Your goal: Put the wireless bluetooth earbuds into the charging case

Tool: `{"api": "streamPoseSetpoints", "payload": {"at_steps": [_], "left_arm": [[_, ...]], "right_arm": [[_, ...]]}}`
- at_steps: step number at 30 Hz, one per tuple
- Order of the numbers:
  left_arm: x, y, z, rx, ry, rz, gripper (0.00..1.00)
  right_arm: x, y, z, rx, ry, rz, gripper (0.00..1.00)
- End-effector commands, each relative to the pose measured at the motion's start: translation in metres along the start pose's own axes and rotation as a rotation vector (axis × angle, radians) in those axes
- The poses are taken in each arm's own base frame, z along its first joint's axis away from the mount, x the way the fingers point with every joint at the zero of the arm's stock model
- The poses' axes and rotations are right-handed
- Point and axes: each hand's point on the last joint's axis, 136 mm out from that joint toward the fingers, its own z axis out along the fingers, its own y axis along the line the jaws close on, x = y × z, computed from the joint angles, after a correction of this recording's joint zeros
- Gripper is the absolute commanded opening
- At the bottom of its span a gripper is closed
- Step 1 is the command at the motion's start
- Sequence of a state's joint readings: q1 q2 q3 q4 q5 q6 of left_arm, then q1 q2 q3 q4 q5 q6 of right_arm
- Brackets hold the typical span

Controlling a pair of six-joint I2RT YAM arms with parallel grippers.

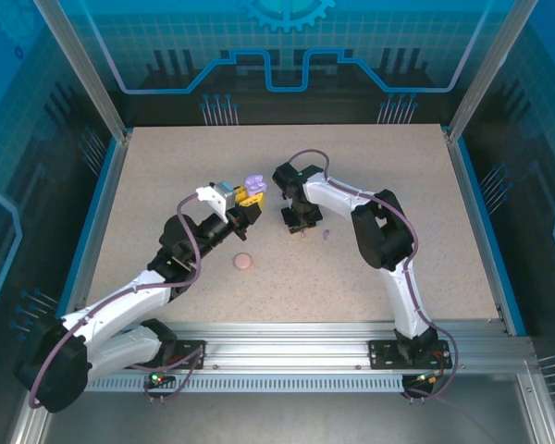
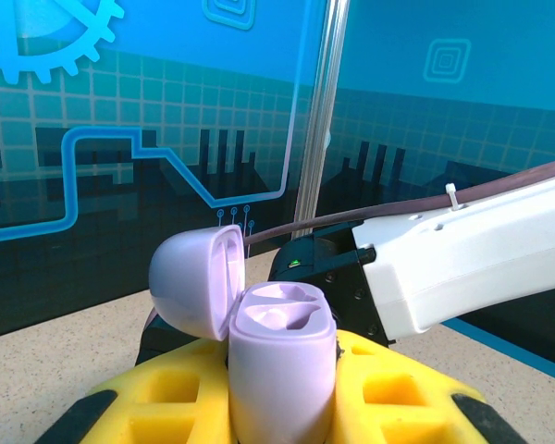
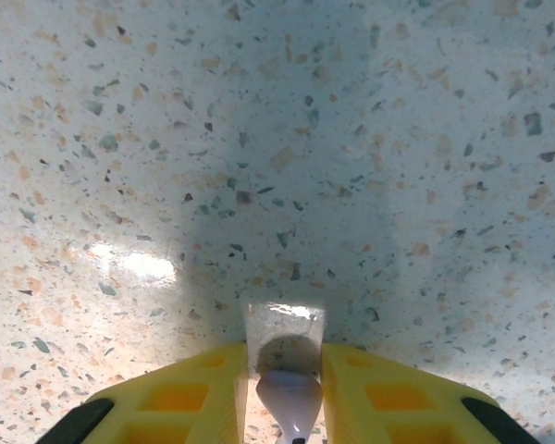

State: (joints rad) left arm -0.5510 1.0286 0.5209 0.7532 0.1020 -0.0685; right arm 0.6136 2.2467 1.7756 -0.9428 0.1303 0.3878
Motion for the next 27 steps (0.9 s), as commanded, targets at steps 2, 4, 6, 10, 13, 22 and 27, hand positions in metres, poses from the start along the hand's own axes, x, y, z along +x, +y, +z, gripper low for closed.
{"api": "streamPoseSetpoints", "payload": {"at_steps": [2,4,6,10,13,22,27], "left_arm": [[-0.0218,-0.0090,0.0038,0.036,-0.048,0.020,0.00],[-0.0220,-0.0090,0.0040,0.036,-0.047,0.019,0.00],[-0.0222,-0.0094,0.0040,0.037,-0.048,0.019,0.00],[-0.0228,-0.0093,0.0042,0.037,-0.048,0.018,0.00],[-0.0229,-0.0093,0.0047,0.037,-0.047,0.018,0.00],[-0.0216,-0.0090,0.0056,0.037,-0.042,0.016,0.00],[-0.0223,-0.0087,0.0066,0.037,-0.042,0.014,0.00]], "right_arm": [[0.0136,-0.0083,0.0052,0.031,0.047,-0.005,0.28],[0.0148,-0.0094,0.0047,0.030,0.047,-0.002,0.32],[0.0158,-0.0100,0.0046,0.029,0.047,0.000,0.32],[0.0177,-0.0112,0.0024,0.022,0.043,0.002,0.32],[0.0187,-0.0110,0.0017,0.014,0.041,0.003,0.31],[0.0211,-0.0093,0.0002,-0.001,0.040,0.006,0.31],[0.0220,-0.0090,-0.0001,-0.008,0.040,0.008,0.29]]}}
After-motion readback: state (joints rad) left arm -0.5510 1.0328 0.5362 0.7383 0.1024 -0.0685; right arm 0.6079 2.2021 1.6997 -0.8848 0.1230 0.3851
